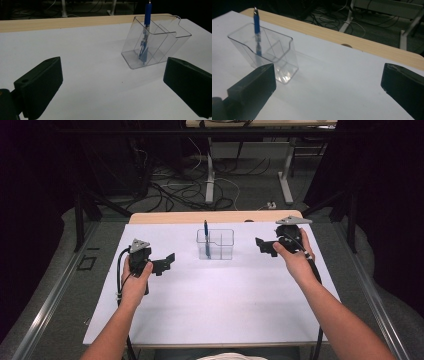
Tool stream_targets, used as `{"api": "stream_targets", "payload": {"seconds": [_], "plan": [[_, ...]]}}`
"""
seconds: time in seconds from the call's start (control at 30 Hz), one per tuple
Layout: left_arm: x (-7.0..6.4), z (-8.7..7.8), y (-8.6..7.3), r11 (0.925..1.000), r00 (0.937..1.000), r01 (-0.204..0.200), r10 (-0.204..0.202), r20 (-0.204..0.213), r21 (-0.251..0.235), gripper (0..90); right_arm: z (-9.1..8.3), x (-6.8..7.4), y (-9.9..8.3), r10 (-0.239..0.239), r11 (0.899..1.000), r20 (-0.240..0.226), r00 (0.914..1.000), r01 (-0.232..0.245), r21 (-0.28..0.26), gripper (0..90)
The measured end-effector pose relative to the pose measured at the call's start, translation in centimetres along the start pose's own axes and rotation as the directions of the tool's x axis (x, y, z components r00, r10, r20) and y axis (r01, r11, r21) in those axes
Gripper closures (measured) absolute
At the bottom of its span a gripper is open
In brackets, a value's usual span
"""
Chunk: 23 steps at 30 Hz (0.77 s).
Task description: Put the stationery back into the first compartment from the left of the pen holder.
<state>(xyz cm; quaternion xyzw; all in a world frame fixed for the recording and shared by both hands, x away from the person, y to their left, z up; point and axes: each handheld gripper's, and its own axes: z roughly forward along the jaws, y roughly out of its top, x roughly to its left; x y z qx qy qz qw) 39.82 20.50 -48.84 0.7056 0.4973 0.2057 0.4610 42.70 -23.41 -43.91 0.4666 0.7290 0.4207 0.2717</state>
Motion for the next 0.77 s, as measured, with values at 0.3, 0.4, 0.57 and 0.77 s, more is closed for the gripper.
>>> {"api": "stream_targets", "payload": {"seconds": [0.3, 0.4, 0.57, 0.77], "plan": [[0.3, -0.1, -0.1, 1.0, 0.9999, 0.006, -0.005, -0.009, 0.004, 2.3, -1.3, -2.5, -4.6, 0.087, 0.996, 0.041, 0.9954, -0.087, 0.0, 0.0], [0.4, -0.1, -0.2, 1.0, 0.9999, 0.008, -0.008, -0.012, 0.005, 2.3, -1.8, -3.3, -5.9, 0.131, 0.991, 0.05, 0.99, -0.132, 0.005, 0.0], [0.5, 0.0, -0.2, 0.9999, 0.9998, 0.014, -0.014, -0.017, 0.003, 2.3, -2.0, -4.4, -8.0, 0.183, 0.983, 0.078, 0.9801, -0.184, 0.005, 0.0], [0.6, 0.1, -0.2, 0.9999, 0.9997, 0.017, -0.017, -0.018, 0.002, 2.3, -2.1, -4.7, -8.8, 0.176, 0.984, 0.11, 0.9782, -0.179, 0.017, 0.0]]}}
